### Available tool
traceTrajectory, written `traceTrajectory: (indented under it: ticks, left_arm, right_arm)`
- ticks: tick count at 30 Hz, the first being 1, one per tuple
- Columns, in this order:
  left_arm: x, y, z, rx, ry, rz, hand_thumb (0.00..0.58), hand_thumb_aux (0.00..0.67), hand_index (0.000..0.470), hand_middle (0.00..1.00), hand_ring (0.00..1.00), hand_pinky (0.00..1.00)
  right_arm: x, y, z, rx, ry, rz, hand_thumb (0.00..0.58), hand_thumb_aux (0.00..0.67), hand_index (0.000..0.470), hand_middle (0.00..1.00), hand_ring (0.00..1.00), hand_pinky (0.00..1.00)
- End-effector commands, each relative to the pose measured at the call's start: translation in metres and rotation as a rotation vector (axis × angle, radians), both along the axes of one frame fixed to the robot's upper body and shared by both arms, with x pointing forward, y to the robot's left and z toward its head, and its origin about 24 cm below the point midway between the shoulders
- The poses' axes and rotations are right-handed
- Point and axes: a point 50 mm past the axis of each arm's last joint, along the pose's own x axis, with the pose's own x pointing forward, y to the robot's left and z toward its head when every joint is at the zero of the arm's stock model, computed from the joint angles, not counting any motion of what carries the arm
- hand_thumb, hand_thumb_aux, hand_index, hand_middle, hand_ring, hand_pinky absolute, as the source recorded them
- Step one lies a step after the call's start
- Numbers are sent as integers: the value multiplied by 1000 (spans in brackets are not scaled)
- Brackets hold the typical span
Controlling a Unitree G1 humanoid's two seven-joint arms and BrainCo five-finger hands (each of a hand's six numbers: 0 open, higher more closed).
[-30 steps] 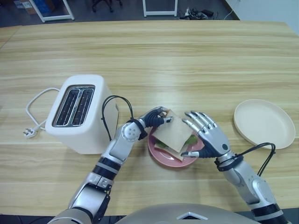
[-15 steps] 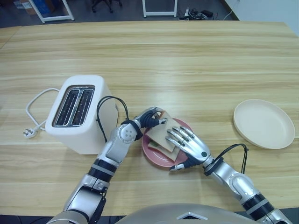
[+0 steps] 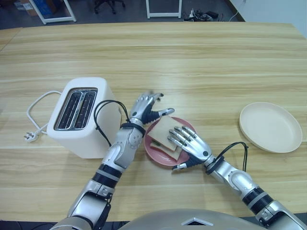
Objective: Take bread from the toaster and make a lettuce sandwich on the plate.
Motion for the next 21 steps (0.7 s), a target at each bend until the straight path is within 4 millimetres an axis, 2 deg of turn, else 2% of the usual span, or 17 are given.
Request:
traceTrajectory:
  ticks: [1, 6, 9, 12, 17, 20, 21]
  left_arm:
    - [-12, 8, 4, -78, -103, 8, 0, 0, 0, 0, 0, 0]
    - [-28, 14, -25, -174, 18, 10, 0, 0, 0, 0, 0, 0]
    - [-35, 19, -39, -215, 76, 27, 0, 0, 0, 0, 0, 0]
    - [-40, 23, -48, -246, 114, 27, 0, 0, 0, 0, 0, 0]
    - [-54, 32, -47, -471, 206, -63, 0, 0, 0, 0, 0, 0]
    - [-72, 48, -40, -541, 303, -189, 0, 0, 0, 4, 4, 4]
    - [-80, 53, -38, -540, 351, -234, 96, 58, 41, 502, 502, 502]
  right_arm:
    - [-25, -39, -45, -175, 233, -56, 0, 0, 0, 0, 0, 0]
    - [-6, -38, 14, 226, -2, -45, 0, 0, 0, 0, 0, 0]
    - [-4, -38, 51, 471, -92, -14, 0, 0, 0, 0, 0, 0]
    - [-6, -41, 77, 673, -102, 6, 0, 0, 0, 0, 0, 0]
    - [-11, -57, 107, 845, -57, 9, 0, 0, 0, 0, 0, 0]
    - [-26, -79, 108, 740, 195, -26, 0, 0, 0, 0, 0, 0]
    - [-33, -87, 105, 667, 299, -29, 0, 0, 0, 0, 0, 0]
